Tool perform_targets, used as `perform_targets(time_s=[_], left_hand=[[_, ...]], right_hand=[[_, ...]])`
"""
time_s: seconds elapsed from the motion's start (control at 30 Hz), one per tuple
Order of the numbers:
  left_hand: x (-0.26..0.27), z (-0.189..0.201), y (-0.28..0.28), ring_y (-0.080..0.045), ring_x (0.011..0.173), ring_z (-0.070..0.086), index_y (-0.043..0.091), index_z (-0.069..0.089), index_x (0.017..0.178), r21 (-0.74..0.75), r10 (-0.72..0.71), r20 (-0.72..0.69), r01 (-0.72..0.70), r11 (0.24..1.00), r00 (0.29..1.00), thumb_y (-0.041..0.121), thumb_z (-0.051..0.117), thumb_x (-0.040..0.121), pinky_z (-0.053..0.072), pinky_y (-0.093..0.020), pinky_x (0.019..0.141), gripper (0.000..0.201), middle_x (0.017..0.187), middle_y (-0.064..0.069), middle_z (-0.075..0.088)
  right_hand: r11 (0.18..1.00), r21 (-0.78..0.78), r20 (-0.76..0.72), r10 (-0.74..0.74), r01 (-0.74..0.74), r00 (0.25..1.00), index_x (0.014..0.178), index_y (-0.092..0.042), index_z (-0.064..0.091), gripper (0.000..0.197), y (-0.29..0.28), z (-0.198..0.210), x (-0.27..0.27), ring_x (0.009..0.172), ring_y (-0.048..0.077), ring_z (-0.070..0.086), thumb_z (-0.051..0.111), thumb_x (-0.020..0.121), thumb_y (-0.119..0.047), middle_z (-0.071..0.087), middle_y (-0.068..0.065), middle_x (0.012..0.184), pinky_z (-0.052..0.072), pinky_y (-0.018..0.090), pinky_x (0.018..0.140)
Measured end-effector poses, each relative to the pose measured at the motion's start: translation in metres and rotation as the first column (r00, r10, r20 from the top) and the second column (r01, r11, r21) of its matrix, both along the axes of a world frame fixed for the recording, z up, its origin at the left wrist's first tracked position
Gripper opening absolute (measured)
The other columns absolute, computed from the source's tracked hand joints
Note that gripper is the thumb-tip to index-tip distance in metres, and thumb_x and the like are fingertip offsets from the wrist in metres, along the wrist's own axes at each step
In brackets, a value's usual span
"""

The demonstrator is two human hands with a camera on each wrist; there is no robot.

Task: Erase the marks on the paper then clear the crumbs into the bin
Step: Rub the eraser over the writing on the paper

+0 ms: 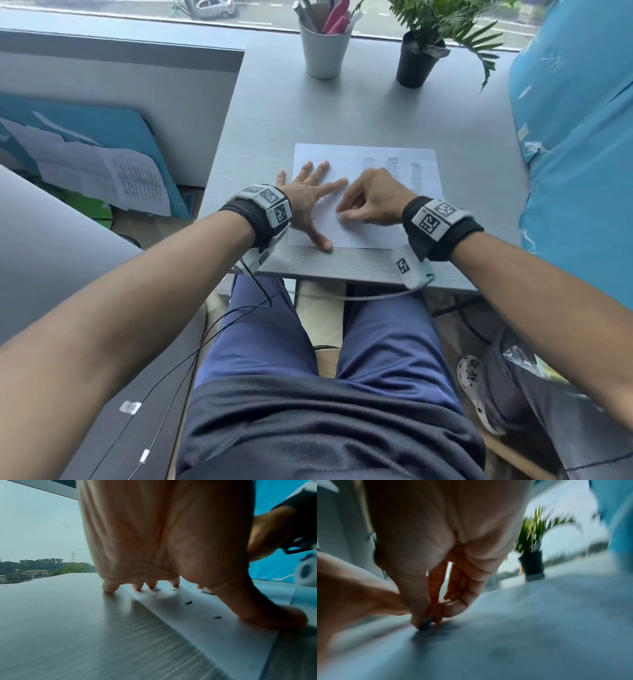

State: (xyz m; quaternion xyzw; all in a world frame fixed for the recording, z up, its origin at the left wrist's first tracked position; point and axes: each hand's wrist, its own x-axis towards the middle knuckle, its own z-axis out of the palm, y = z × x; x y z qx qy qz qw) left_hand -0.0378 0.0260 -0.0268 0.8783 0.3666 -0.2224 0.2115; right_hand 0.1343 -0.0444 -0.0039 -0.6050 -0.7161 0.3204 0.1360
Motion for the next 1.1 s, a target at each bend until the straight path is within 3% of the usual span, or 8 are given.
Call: perform_targets(time_s=[0.2,0.33,0.47,0.6,0.73,0.87,1.03,1.1], left_hand=[[0.0,-0.002,0.001,-0.026,0.144,-0.03,0.048,-0.016,0.149,-0.003,0.005,-0.005,-0.005,1.0,1.0,0.08,0.076,0.044,-0.011,-0.068,0.11,0.144,0.156,0.003,-0.034],[-0.001,-0.001,0.0,-0.025,0.144,-0.029,0.047,-0.013,0.15,-0.01,0.01,0.012,-0.009,1.0,1.0,0.08,0.077,0.044,-0.01,-0.068,0.111,0.143,0.157,0.004,-0.032],[-0.002,-0.003,0.001,-0.025,0.144,-0.03,0.047,-0.016,0.149,-0.007,0.005,0.006,-0.005,1.0,1.0,0.08,0.076,0.043,-0.01,-0.068,0.111,0.144,0.157,0.004,-0.033],[-0.002,-0.002,0.0,-0.025,0.144,-0.029,0.048,-0.013,0.149,-0.005,0.01,0.021,-0.01,1.0,1.0,0.08,0.077,0.042,-0.008,-0.069,0.111,0.144,0.158,0.004,-0.031],[-0.001,-0.002,-0.001,-0.025,0.143,-0.031,0.048,-0.018,0.148,0.002,0.004,-0.005,-0.004,1.0,1.0,0.079,0.079,0.041,-0.01,-0.069,0.11,0.147,0.156,0.004,-0.034],[-0.001,-0.001,-0.001,-0.025,0.144,-0.031,0.049,-0.015,0.149,-0.006,0.002,0.007,-0.001,1.0,1.0,0.079,0.08,0.039,-0.01,-0.069,0.111,0.148,0.157,0.004,-0.033],[0.0,-0.001,0.0,-0.025,0.143,-0.032,0.047,-0.018,0.148,0.0,0.005,-0.02,-0.005,1.0,1.0,0.078,0.08,0.039,-0.011,-0.069,0.11,0.15,0.156,0.003,-0.035],[0.001,0.0,0.0,-0.025,0.143,-0.032,0.047,-0.017,0.148,-0.013,0.007,-0.011,-0.007,1.0,1.0,0.077,0.081,0.04,-0.011,-0.068,0.111,0.149,0.156,0.004,-0.035]], right_hand=[[0.989,-0.029,0.034,0.143,-0.142,0.989,0.082,-0.016,0.079,0.008,-0.01,-0.001,-0.015,0.058,-0.01,0.058,0.08,0.074,-0.016,0.066,-0.012,0.064,0.044,0.007,0.056],[0.993,0.059,0.019,-0.105,0.103,0.994,0.081,-0.015,0.08,0.009,0.01,0.0,0.005,0.054,-0.004,0.057,0.079,0.072,-0.015,0.072,-0.005,0.069,0.043,0.01,0.056],[0.994,-0.031,0.026,0.105,-0.104,0.994,0.081,-0.014,0.079,0.007,-0.009,0.0,-0.018,0.055,-0.007,0.058,0.078,0.074,-0.012,0.065,-0.014,0.064,0.044,0.007,0.053],[0.993,0.049,0.032,-0.107,0.106,0.994,0.081,-0.017,0.08,0.01,0.015,0.003,-0.001,0.055,0.0,0.058,0.078,0.072,-0.014,0.07,-0.006,0.066,0.046,0.017,0.06],[0.988,-0.05,0.038,0.15,-0.148,0.988,0.081,-0.017,0.079,0.007,-0.01,-0.001,-0.026,0.057,-0.006,0.058,0.079,0.074,-0.015,0.069,-0.011,0.068,0.043,0.006,0.057],[0.999,0.042,0.039,-0.034,0.032,0.999,0.081,-0.017,0.08,0.01,0.012,0.002,-0.004,0.052,-0.009,0.055,0.079,0.072,-0.015,0.07,-0.007,0.066,0.039,0.005,0.055],[0.987,-0.026,0.06,0.161,-0.16,0.985,0.079,-0.016,0.079,0.006,-0.005,-0.003,-0.022,0.057,-0.011,0.057,0.079,0.073,-0.015,0.067,-0.011,0.069,0.04,0.003,0.055],[0.999,0.021,0.063,0.046,-0.048,0.997,0.08,-0.016,0.08,0.008,0.007,0.0,-0.008,0.055,-0.013,0.056,0.078,0.073,-0.015,0.07,-0.007,0.07,0.038,0.002,0.055]])
